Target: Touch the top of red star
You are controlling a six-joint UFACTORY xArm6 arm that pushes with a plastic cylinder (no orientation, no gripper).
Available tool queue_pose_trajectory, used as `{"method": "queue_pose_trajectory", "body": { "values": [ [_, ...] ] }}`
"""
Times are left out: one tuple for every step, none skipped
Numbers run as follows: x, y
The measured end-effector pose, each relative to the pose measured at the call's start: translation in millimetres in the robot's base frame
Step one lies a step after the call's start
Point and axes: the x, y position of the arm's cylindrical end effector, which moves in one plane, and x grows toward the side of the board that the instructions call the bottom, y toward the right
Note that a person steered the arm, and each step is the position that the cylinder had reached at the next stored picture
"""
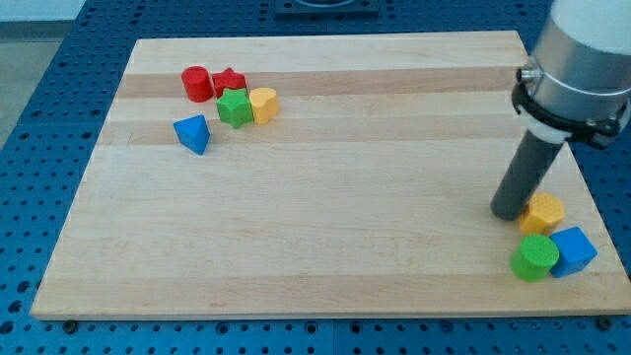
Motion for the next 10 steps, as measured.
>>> {"method": "queue_pose_trajectory", "body": {
  "values": [
    [0,19],
    [-4,14],
    [-45,-20],
    [-112,-65],
    [-180,-133],
    [-238,-212],
    [-289,-288],
    [-302,-358],
    [-279,-374],
    [-249,-358]
  ]
}}
